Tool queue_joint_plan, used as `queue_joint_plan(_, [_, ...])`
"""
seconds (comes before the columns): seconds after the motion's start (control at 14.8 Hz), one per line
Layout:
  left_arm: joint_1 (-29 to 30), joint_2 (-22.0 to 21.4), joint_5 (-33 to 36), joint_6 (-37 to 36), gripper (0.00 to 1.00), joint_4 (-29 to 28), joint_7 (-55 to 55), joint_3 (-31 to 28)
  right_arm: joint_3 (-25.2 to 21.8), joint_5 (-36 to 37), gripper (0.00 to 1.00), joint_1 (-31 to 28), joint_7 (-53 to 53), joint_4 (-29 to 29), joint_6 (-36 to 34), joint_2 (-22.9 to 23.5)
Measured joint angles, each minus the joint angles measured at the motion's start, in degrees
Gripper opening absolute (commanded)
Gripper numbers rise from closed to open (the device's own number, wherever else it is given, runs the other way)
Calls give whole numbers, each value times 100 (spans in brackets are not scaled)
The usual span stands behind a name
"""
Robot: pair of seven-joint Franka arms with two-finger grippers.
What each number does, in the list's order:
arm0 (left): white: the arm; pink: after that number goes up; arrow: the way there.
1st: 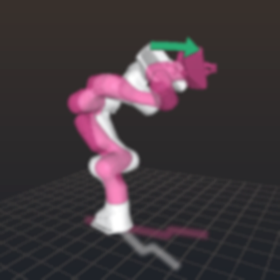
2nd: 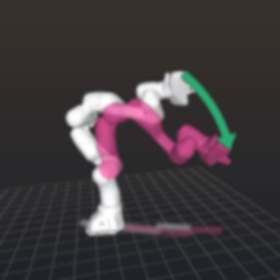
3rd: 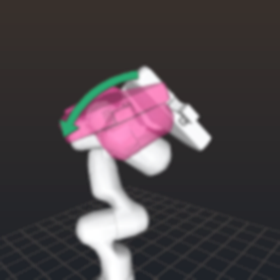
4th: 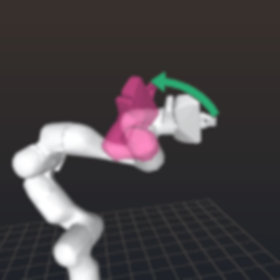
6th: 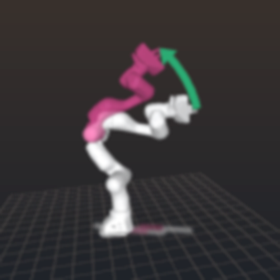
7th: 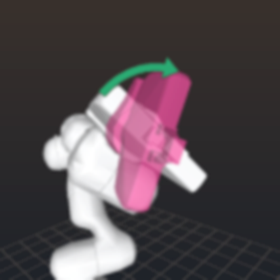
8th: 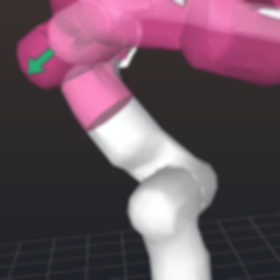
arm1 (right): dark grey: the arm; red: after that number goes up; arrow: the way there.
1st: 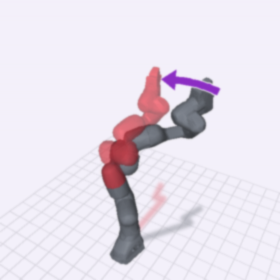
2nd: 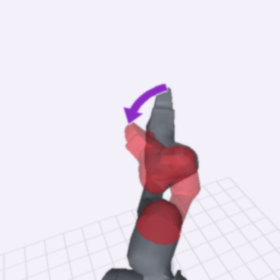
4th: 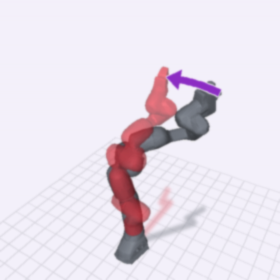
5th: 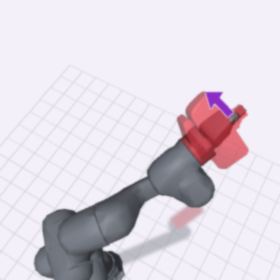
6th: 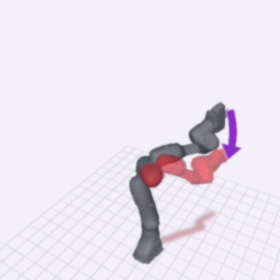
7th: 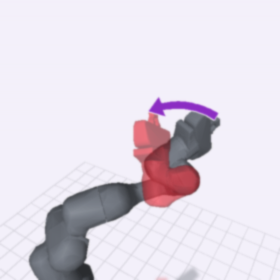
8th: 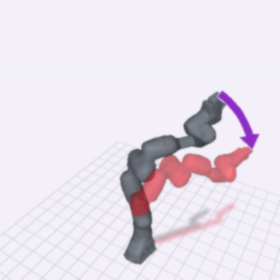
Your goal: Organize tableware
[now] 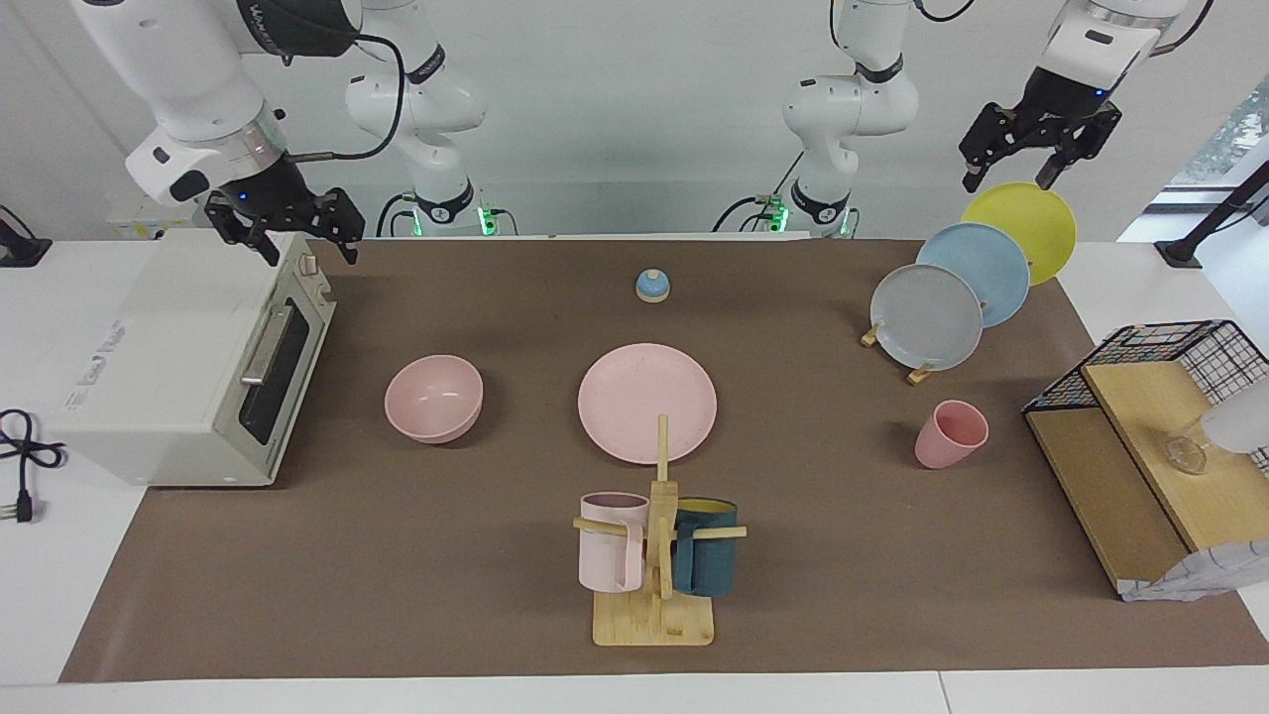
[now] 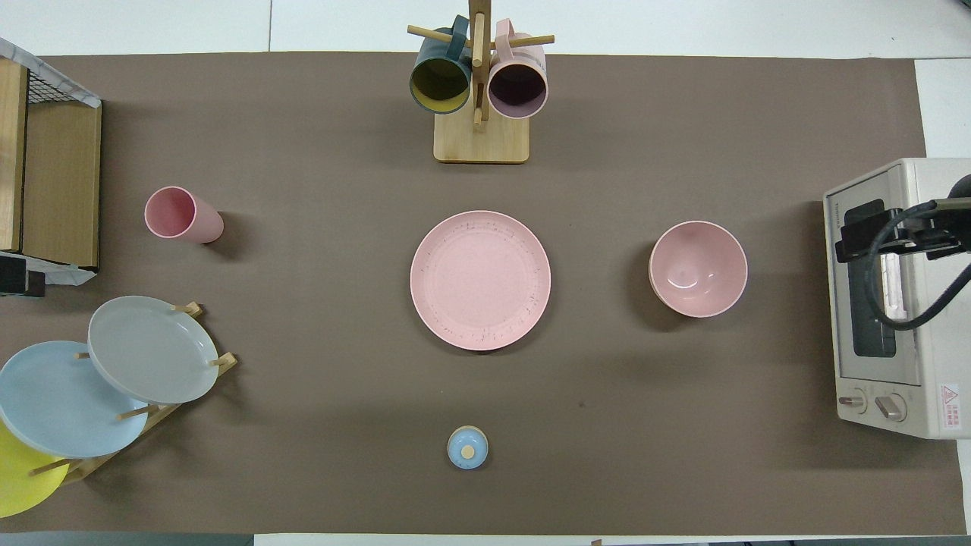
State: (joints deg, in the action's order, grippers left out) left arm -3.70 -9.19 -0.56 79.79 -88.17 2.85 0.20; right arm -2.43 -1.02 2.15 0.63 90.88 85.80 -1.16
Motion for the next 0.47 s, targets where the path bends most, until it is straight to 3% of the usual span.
queue_joint_plan(0.27, [0,0,0,0,100,0,1,-1,63,-67,100,530,-223,81,469,99])
queue_joint_plan(0.47, [32,-9,0,3,100,1,17,-24,89,-66,100,1124,-760,172,1211,553])
